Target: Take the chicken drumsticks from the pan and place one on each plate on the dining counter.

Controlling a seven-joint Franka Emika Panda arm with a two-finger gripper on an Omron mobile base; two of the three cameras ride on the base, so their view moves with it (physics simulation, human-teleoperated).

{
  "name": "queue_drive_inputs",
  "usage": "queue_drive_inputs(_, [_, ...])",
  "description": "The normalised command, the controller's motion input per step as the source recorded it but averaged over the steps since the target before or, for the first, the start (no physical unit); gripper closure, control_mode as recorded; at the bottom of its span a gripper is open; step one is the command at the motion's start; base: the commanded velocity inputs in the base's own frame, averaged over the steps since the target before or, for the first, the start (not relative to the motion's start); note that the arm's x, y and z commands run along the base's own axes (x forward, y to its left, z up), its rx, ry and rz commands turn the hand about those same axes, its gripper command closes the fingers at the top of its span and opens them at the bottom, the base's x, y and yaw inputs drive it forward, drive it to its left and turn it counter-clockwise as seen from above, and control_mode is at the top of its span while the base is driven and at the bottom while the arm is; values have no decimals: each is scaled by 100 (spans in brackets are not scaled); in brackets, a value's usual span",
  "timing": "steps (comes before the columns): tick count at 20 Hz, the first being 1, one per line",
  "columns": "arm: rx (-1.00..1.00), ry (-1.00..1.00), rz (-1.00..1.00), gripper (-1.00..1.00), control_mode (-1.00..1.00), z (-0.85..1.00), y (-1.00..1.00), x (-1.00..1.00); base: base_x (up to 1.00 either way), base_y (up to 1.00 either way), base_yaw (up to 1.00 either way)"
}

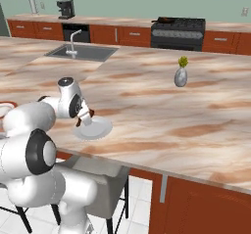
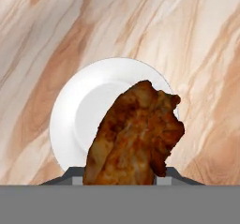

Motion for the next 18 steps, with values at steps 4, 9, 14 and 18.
queue_drive_inputs(4, [0, 15, 0, 100, -100, -53, 0, 42, 0, 0, 0])
queue_drive_inputs(9, [0, 19, 0, 100, -100, -50, 0, 18, 0, 0, 0])
queue_drive_inputs(14, [0, 12, -2, 100, -100, -46, 0, 20, 0, 0, 0])
queue_drive_inputs(18, [0, 5, -2, 100, -100, -42, 0, 28, 0, 0, 0])
